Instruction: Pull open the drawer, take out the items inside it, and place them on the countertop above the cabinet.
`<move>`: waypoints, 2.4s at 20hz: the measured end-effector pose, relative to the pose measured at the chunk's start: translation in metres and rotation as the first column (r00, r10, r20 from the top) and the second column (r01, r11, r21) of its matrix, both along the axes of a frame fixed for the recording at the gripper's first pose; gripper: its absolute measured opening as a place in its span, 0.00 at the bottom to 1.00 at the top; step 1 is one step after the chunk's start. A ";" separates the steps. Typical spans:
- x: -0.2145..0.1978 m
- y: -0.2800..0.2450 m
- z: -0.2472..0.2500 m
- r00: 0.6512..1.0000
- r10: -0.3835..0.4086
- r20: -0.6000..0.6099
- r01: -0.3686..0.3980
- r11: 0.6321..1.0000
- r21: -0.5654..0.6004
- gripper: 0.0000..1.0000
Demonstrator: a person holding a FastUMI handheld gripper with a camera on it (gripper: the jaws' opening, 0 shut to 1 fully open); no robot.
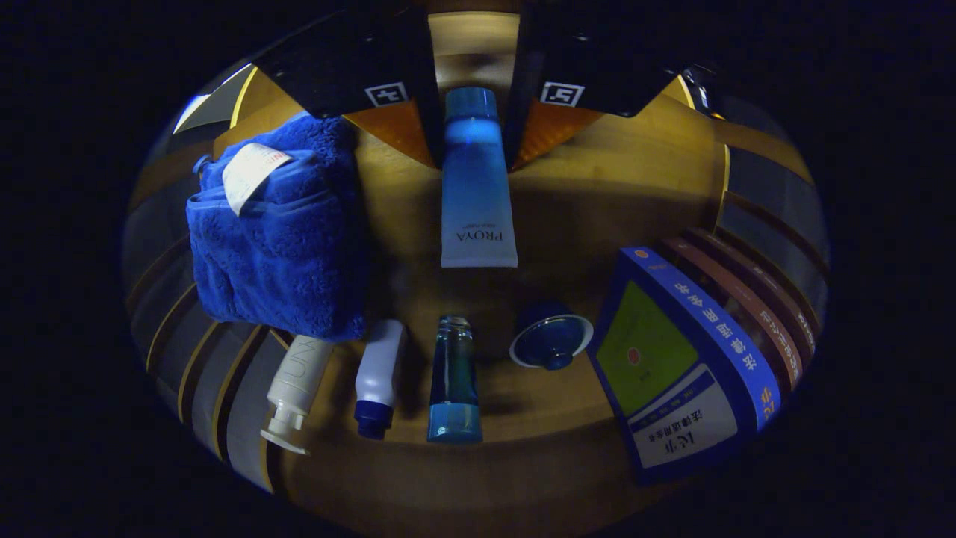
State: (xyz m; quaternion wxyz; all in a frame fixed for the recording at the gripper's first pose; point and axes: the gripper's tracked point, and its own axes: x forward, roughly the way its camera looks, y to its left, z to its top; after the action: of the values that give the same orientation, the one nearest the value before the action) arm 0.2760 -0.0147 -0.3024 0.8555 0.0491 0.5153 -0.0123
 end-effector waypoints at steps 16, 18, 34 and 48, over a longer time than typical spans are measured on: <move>-0.079 0.001 0.105 0.915 0.054 0.399 -0.051 0.999 -0.019 1.00; -0.101 0.001 0.132 0.872 0.067 0.484 -0.056 0.998 -0.036 1.00; -0.330 -0.018 0.093 0.689 -0.015 0.725 0.018 1.000 0.004 0.99; -0.340 -0.013 0.002 0.766 -0.030 0.642 0.026 1.000 0.016 1.00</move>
State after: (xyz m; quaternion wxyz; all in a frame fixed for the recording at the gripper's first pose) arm -0.0640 -0.0282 -0.3004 0.9797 0.0606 0.1912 -0.0062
